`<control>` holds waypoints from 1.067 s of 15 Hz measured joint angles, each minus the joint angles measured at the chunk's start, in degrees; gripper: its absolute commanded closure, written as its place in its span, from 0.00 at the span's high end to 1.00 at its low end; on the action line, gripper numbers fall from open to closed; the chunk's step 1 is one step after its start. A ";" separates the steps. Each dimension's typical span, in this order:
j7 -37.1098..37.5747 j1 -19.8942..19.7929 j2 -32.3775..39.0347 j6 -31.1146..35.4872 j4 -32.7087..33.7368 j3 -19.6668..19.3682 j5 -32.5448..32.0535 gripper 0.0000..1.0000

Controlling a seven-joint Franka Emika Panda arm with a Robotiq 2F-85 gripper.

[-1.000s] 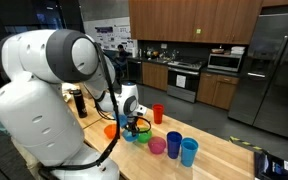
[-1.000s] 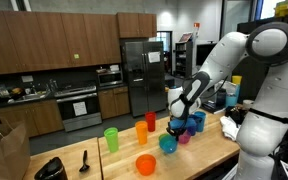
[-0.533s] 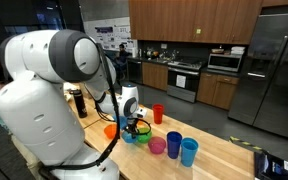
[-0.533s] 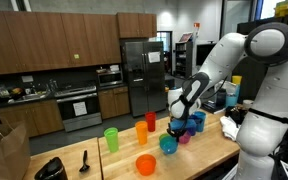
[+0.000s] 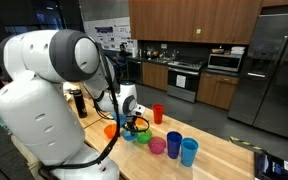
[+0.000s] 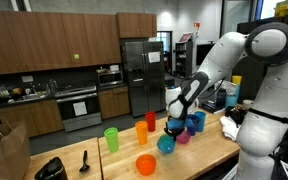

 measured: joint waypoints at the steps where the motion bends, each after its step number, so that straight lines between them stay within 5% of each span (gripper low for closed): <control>1: 0.41 0.04 0.06 0.00 0.08 0.29 -0.06 0.01; 15: 10.11 2.39 8.91 1.62 3.60 2.42 -6.61 0.01; 16: 10.57 2.71 9.50 1.99 4.02 2.38 -6.61 0.25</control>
